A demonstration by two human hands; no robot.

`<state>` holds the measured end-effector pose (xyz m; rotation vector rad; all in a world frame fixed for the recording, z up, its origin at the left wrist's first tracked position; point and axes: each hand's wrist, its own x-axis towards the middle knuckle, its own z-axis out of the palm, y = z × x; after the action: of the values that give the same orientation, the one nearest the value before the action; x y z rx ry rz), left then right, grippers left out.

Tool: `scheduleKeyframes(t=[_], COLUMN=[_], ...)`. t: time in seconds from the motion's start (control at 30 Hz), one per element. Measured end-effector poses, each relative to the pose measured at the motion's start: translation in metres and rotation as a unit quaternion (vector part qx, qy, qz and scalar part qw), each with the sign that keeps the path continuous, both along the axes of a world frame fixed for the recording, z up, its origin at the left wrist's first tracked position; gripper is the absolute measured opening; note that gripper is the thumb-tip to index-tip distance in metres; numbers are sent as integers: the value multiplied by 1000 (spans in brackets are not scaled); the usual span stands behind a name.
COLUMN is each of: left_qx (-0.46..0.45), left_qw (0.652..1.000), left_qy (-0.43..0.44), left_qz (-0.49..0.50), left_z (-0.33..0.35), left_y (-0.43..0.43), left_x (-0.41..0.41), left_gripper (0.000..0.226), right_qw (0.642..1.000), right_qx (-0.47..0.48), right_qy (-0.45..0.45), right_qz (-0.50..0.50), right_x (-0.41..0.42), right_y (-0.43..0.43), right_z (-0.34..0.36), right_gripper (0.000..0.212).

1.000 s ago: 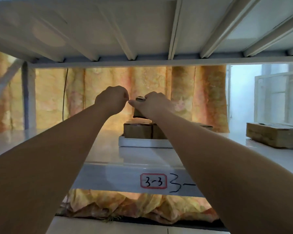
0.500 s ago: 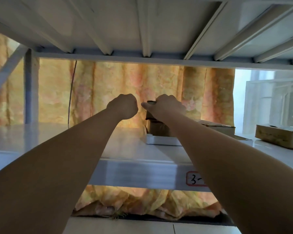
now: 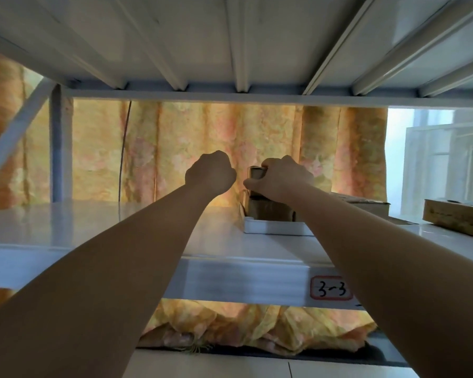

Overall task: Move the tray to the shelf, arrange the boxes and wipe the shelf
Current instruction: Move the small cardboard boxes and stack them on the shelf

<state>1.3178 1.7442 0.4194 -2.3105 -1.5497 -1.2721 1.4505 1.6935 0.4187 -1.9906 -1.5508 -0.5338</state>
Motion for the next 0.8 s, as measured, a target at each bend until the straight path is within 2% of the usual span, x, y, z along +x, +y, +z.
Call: scheduleKeyframes(t=[0.1, 0.17, 0.27, 0.37, 0.43, 0.6, 0.7, 0.8], left_qx=[22, 28, 67, 118, 138, 110, 71, 49], left_qw=[996, 984, 966, 973, 977, 974, 973, 974], left_qy=[-83, -154, -203, -143, -76, 119, 150, 149], left_qz=[-27, -90, -145, -136, -143, -157, -159, -162], left_z=[3, 8, 24, 37, 42, 41, 38, 36], left_y=[-5, -13, -29, -47, -58, -90, -111, -132], left_x=[6, 13, 28, 51, 74, 149, 207, 268], left_gripper=[25, 28, 25, 23, 25, 26, 26, 27], right_qw=[999, 992, 970, 970, 972, 992, 996, 996], right_qx=[4, 55, 152, 189, 193, 119, 56, 38], right_qy=[40, 89, 147, 125, 118, 9, 10, 6], right_qz=[32, 72, 116, 85, 60, -30, -64, -80], right_x=[1, 6, 20, 49, 75, 163, 224, 293], right_y=[-1, -8, -24, -33, -39, -65, -86, -107], right_z=[-4, -4, -1, 6, 12, 26, 28, 26], right_gripper=[78, 81, 66, 48, 44, 29, 12, 12])
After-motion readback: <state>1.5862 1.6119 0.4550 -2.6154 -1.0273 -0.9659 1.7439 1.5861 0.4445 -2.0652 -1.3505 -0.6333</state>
